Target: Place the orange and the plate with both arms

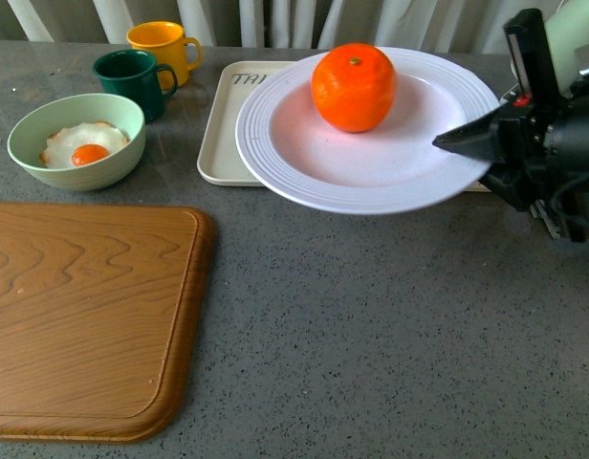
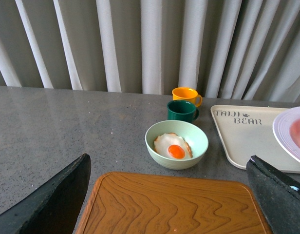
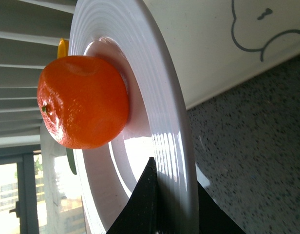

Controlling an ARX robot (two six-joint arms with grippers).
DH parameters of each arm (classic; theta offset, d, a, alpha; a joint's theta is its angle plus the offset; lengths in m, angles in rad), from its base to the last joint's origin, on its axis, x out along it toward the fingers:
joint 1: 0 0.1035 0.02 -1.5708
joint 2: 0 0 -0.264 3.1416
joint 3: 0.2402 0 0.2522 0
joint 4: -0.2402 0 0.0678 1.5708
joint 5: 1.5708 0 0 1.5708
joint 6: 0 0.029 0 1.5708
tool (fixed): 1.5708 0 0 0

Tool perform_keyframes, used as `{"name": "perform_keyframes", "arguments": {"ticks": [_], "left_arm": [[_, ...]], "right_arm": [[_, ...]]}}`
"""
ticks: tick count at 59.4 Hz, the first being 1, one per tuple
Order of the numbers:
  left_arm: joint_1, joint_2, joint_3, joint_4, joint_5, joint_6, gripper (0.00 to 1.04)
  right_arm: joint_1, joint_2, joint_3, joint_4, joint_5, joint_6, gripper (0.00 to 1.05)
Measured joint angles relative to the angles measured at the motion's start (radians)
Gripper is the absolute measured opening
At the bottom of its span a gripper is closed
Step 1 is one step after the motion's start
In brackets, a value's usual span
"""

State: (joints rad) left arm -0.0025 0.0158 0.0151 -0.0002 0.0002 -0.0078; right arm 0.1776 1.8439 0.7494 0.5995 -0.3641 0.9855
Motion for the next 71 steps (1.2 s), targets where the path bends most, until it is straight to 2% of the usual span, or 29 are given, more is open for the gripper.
{"name": "perform_keyframes", "arguments": {"ticks": [36, 61, 71], "left_arm": [[0.0, 0.0, 0.0, 0.0, 0.0, 0.0, 0.96], [0.0, 0.0, 0.0, 0.0, 0.0, 0.0, 0.96], [0.0, 0.0, 0.0, 0.0, 0.0, 0.0, 0.96]], "right_arm": [[0.015, 0.418, 0.539, -0.142, 0.025, 0.005, 0.04], [0.018, 0.499, 0.705, -0.267, 0.056, -0.006, 0.04], [0.017, 0.499, 0.703, -0.262, 0.056, -0.009, 0.27]]}}
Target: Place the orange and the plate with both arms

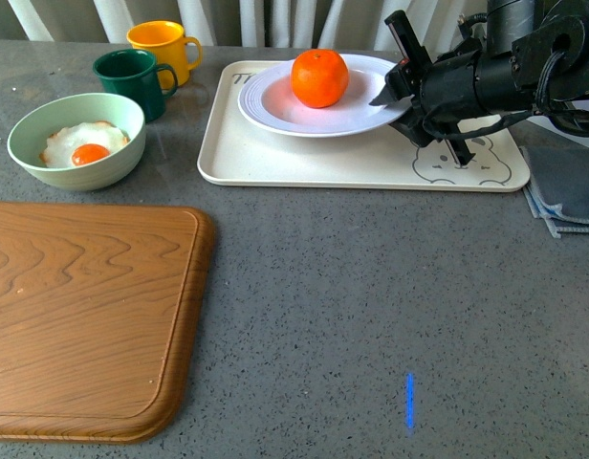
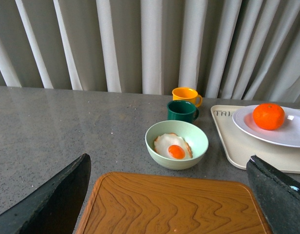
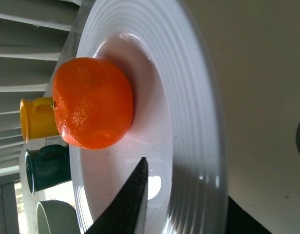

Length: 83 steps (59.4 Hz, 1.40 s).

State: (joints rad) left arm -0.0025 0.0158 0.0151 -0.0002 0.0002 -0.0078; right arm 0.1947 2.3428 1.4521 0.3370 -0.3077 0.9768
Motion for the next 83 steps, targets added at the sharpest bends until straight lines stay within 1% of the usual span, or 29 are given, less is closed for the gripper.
{"name": "perform_keyframes", "arguments": {"ticks": [4, 6, 15, 17, 20, 24, 27, 28, 31, 40, 46, 52, 53, 55, 56, 57, 61, 62, 66, 70, 75, 83], "left_arm": [[0.0, 0.0, 0.0, 0.0, 0.0, 0.0, 0.96], [0.0, 0.0, 0.0, 0.0, 0.0, 0.0, 0.96], [0.0, 0.0, 0.0, 0.0, 0.0, 0.0, 0.96], [0.0, 0.0, 0.0, 0.0, 0.0, 0.0, 0.96], [0.0, 0.0, 0.0, 0.0, 0.0, 0.0, 0.96], [0.0, 0.0, 0.0, 0.0, 0.0, 0.0, 0.96], [0.0, 0.0, 0.0, 0.0, 0.0, 0.0, 0.96], [0.0, 0.0, 0.0, 0.0, 0.0, 0.0, 0.96], [0.0, 0.0, 0.0, 0.0, 0.0, 0.0, 0.96], [0.0, 0.0, 0.0, 0.0, 0.0, 0.0, 0.96], [0.0, 0.0, 0.0, 0.0, 0.0, 0.0, 0.96], [0.0, 0.0, 0.0, 0.0, 0.0, 0.0, 0.96], [0.0, 0.0, 0.0, 0.0, 0.0, 0.0, 0.96], [0.0, 0.0, 0.0, 0.0, 0.0, 0.0, 0.96], [0.0, 0.0, 0.0, 0.0, 0.0, 0.0, 0.96], [0.0, 0.0, 0.0, 0.0, 0.001, 0.0, 0.96], [0.0, 0.0, 0.0, 0.0, 0.0, 0.0, 0.96], [0.0, 0.0, 0.0, 0.0, 0.0, 0.0, 0.96], [0.0, 0.0, 0.0, 0.0, 0.0, 0.0, 0.96], [0.0, 0.0, 0.0, 0.0, 0.0, 0.0, 0.96], [0.0, 0.0, 0.0, 0.0, 0.0, 0.0, 0.96], [0.0, 0.0, 0.0, 0.0, 0.0, 0.0, 0.96]], "right_arm": [[0.0, 0.0, -0.007, 0.003, 0.002, 0.0, 0.37], [-0.001, 0.0, -0.009, 0.003, 0.004, 0.0, 0.41], [-0.007, -0.011, -0.047, 0.003, 0.013, -0.005, 0.65], [-0.008, -0.015, -0.053, 0.0, 0.013, -0.006, 0.68], [-0.01, -0.032, -0.068, -0.008, 0.013, -0.006, 0.77], [-0.01, -0.058, -0.087, -0.008, 0.014, -0.006, 0.86], [-0.011, -0.097, -0.11, -0.008, 0.018, -0.006, 0.95], [-0.011, -0.111, -0.119, -0.005, 0.019, -0.007, 0.97], [-0.011, -0.172, -0.162, 0.016, 0.023, -0.027, 0.95], [-0.011, -0.327, -0.268, 0.029, 0.062, -0.116, 0.96], [-0.012, -0.468, -0.363, 0.006, 0.108, -0.198, 0.96], [-0.014, -0.594, -0.448, -0.004, 0.114, -0.27, 0.96], [-0.013, -0.605, -0.46, 0.005, 0.128, -0.282, 0.95], [-0.007, -0.641, -0.525, 0.135, 0.242, -0.385, 0.89], [-0.006, -0.648, -0.542, 0.175, 0.273, -0.414, 0.88], [-0.006, -0.663, -0.576, 0.256, 0.335, -0.476, 0.84], [-0.011, -0.701, -0.674, 0.452, 0.447, -0.653, 0.74], [-0.015, -0.716, -0.707, 0.501, 0.459, -0.706, 0.7], [-0.032, -0.759, -0.793, 0.591, 0.461, -0.82, 0.6], [-0.046, -0.805, -0.868, 0.625, 0.454, -0.884, 0.49], [-0.061, -0.863, -0.954, 0.645, 0.437, -0.927, 0.35], [-0.085, -0.942, -1.059, 0.659, 0.417, -0.952, 0.14]]}}
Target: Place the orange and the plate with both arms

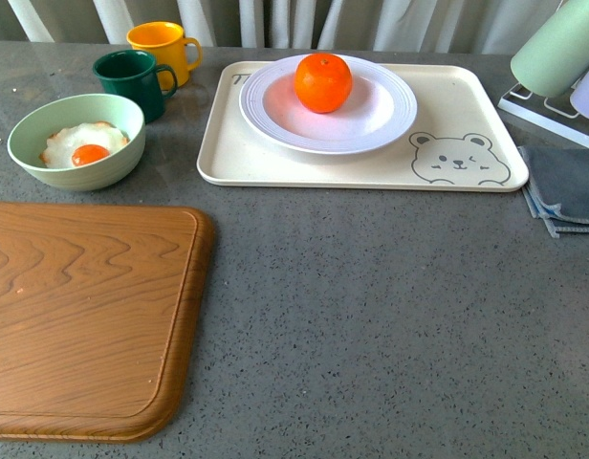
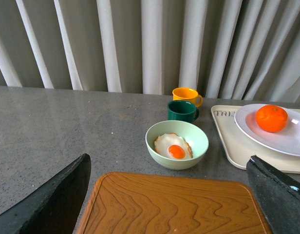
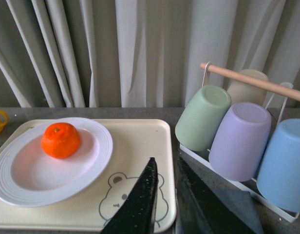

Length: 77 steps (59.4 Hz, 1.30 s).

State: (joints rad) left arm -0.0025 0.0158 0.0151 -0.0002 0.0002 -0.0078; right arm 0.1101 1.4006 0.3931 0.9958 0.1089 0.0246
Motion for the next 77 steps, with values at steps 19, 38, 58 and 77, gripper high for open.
{"name": "perform_keyframes", "arguments": {"ticks": [19, 38, 58, 77], "left_arm": [[0.0, 0.0, 0.0, 0.0, 0.0, 0.0, 0.96], [0.0, 0.0, 0.0, 0.0, 0.0, 0.0, 0.96], [0.0, 0.0, 0.0, 0.0, 0.0, 0.0, 0.96], [0.0, 0.0, 0.0, 0.0, 0.0, 0.0, 0.96]], "right_arm": [[-0.086, -0.274, -0.227, -0.048, -0.103, -0.019, 0.02], [-0.107, -0.421, -0.341, -0.09, -0.106, -0.019, 0.02], [-0.108, -0.686, -0.371, -0.306, -0.106, -0.019, 0.02], [-0.108, -0.893, -0.372, -0.496, -0.107, -0.019, 0.02]]}}
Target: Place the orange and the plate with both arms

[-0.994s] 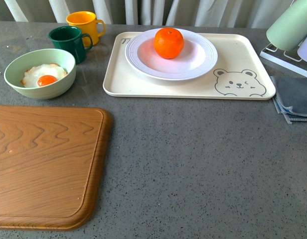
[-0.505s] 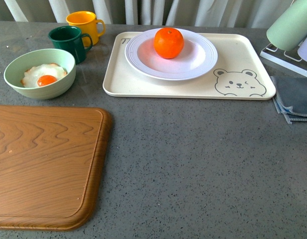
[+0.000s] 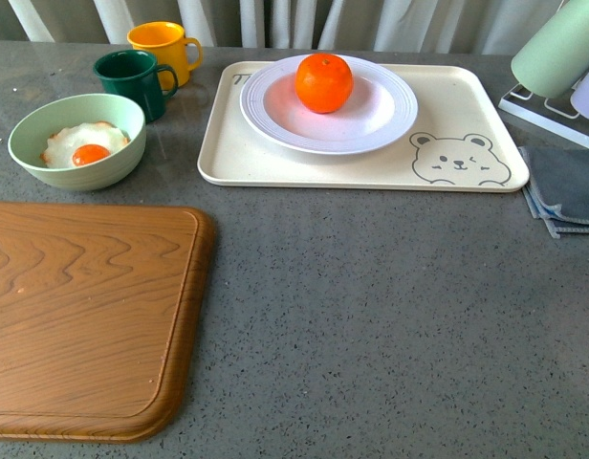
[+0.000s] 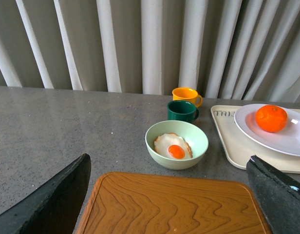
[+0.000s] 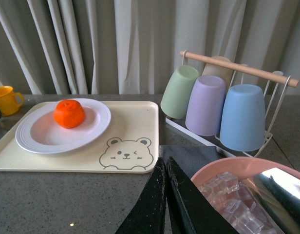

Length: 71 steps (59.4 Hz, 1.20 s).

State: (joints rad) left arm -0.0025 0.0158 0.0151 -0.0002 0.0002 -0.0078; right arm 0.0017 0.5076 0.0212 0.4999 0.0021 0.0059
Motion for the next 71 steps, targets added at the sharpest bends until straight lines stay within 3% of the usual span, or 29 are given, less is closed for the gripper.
{"name": "perform_keyframes", "arguments": {"ticks": [51, 58, 71], "left_arm": [[0.0, 0.0, 0.0, 0.0, 0.0, 0.0, 0.96], [0.0, 0.0, 0.0, 0.0, 0.0, 0.0, 0.96], [0.0, 0.0, 0.0, 0.0, 0.0, 0.0, 0.96]], "right_arm": [[0.0, -0.338, 0.0, -0.33, 0.0, 0.0, 0.02], [0.0, -0.473, 0.0, -0.488, -0.001, 0.0, 0.02], [0.0, -0.501, 0.0, -0.498, -0.002, 0.0, 0.02]]}}
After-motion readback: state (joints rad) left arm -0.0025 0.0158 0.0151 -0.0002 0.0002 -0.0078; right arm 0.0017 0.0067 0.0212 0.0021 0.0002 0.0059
